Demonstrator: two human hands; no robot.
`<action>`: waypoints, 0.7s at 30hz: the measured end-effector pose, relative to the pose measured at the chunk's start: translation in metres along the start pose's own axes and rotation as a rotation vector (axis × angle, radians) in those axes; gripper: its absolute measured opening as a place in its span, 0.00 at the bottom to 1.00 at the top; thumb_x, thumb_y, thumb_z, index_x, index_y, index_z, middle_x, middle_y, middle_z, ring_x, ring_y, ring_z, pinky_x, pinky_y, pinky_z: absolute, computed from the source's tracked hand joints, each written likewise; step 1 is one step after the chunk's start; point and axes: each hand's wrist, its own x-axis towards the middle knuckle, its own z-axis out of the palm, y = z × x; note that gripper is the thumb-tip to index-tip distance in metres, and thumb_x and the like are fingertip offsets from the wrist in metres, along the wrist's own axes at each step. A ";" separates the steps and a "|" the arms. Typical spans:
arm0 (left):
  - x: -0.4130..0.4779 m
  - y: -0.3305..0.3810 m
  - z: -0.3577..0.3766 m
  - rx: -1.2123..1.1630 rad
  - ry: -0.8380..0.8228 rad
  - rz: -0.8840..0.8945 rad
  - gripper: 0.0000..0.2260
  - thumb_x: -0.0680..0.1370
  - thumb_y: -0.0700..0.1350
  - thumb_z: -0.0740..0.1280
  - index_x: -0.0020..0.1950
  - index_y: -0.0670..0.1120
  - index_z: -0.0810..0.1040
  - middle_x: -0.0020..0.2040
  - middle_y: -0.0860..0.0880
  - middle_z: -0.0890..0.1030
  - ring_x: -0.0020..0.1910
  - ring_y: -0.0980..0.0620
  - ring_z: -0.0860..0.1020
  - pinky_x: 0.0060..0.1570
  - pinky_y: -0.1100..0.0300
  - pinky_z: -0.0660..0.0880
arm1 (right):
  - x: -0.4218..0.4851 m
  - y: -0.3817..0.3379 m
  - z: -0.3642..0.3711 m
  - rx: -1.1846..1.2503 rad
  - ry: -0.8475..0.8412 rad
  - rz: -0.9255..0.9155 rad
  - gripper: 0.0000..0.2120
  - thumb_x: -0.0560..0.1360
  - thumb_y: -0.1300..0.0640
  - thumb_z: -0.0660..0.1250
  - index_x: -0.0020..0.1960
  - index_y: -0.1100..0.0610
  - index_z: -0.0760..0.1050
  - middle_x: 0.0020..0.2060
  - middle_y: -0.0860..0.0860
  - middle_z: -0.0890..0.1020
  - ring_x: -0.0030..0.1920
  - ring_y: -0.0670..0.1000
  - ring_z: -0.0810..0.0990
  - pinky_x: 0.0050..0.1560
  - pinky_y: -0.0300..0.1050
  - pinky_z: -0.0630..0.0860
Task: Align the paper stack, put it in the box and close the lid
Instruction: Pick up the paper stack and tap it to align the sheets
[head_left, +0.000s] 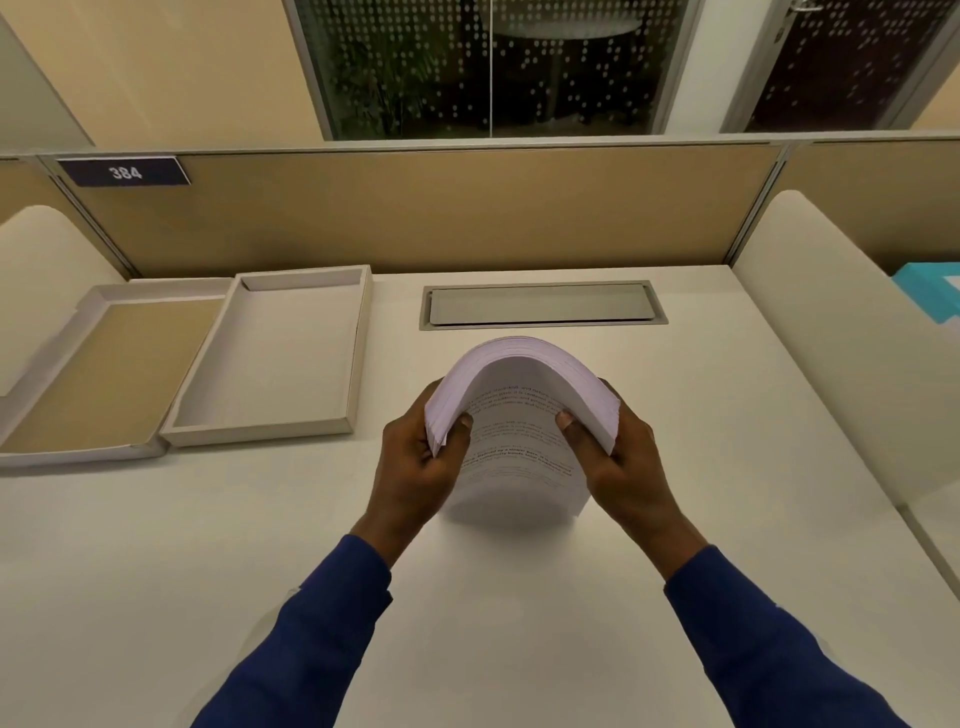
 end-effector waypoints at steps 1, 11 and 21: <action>-0.001 0.000 0.001 -0.005 -0.001 -0.016 0.16 0.80 0.40 0.64 0.66 0.51 0.74 0.53 0.59 0.81 0.54 0.60 0.79 0.45 0.69 0.78 | -0.001 0.002 0.001 0.004 -0.008 0.019 0.17 0.80 0.57 0.64 0.68 0.54 0.72 0.51 0.40 0.81 0.56 0.43 0.80 0.46 0.36 0.80; -0.001 -0.014 0.006 -0.008 0.035 -0.061 0.15 0.78 0.43 0.66 0.65 0.48 0.77 0.52 0.58 0.82 0.54 0.59 0.80 0.46 0.67 0.80 | 0.003 0.008 -0.007 0.004 -0.034 0.040 0.18 0.80 0.60 0.66 0.69 0.49 0.72 0.54 0.39 0.80 0.58 0.42 0.79 0.47 0.33 0.79; -0.012 -0.032 0.009 -0.036 0.055 -0.194 0.15 0.77 0.42 0.70 0.59 0.60 0.77 0.52 0.55 0.82 0.54 0.60 0.81 0.43 0.66 0.81 | -0.008 0.042 -0.014 0.028 0.023 0.217 0.15 0.77 0.61 0.72 0.63 0.55 0.78 0.47 0.43 0.85 0.50 0.42 0.83 0.43 0.36 0.81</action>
